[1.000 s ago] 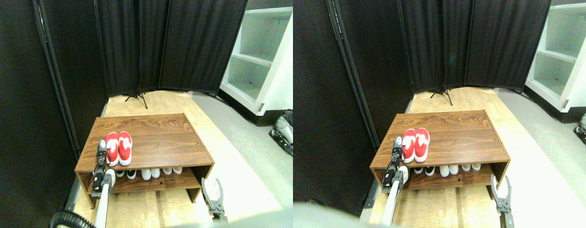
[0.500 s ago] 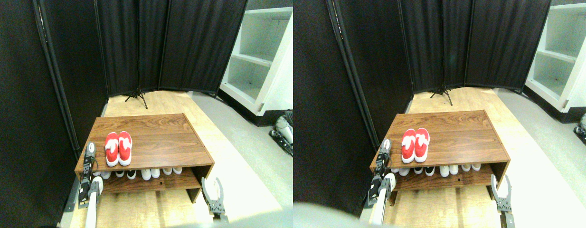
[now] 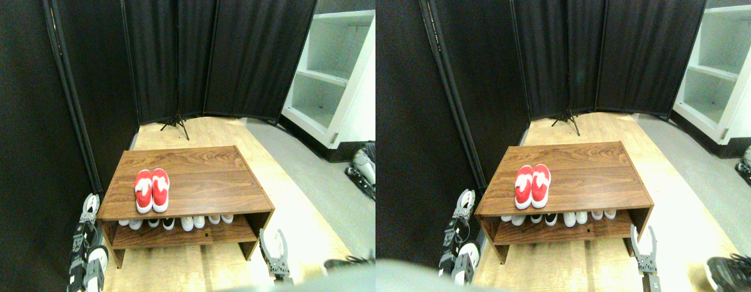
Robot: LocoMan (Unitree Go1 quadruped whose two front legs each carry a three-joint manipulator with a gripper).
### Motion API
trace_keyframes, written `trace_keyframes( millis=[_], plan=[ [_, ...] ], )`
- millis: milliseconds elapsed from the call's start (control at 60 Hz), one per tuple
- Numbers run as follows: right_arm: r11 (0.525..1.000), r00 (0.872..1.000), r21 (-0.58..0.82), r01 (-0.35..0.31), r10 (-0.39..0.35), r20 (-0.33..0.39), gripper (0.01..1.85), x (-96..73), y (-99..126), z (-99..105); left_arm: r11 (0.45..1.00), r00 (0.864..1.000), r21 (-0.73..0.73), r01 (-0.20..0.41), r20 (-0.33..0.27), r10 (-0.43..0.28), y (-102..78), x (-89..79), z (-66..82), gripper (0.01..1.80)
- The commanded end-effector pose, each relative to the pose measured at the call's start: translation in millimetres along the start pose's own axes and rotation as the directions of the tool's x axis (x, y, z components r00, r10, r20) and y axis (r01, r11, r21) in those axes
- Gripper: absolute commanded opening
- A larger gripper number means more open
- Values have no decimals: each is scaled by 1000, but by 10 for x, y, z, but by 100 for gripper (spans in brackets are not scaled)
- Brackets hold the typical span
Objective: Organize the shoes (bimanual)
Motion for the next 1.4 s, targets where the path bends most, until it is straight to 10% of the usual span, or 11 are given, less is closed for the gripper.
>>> trace_keyframes(
  millis=[17, 433, 1400],
  plan=[
    [999, 999, 6, -46, 46, 5, 24, 6, 61, -4, 998, 998, -11, 66, -5, -66, -131, -134, 60, 1],
    [998, 998, 26, -64, 64, -5, 22, 33, 89, -103, 991, 998, -129, 41, -39, -47, -123, -839, -187, 1],
    [997, 997, 31, -73, 73, -8, 24, 24, 74, -131, 972, 992, -233, 7, -117, -36, -222, -917, -439, 1]
  ],
)
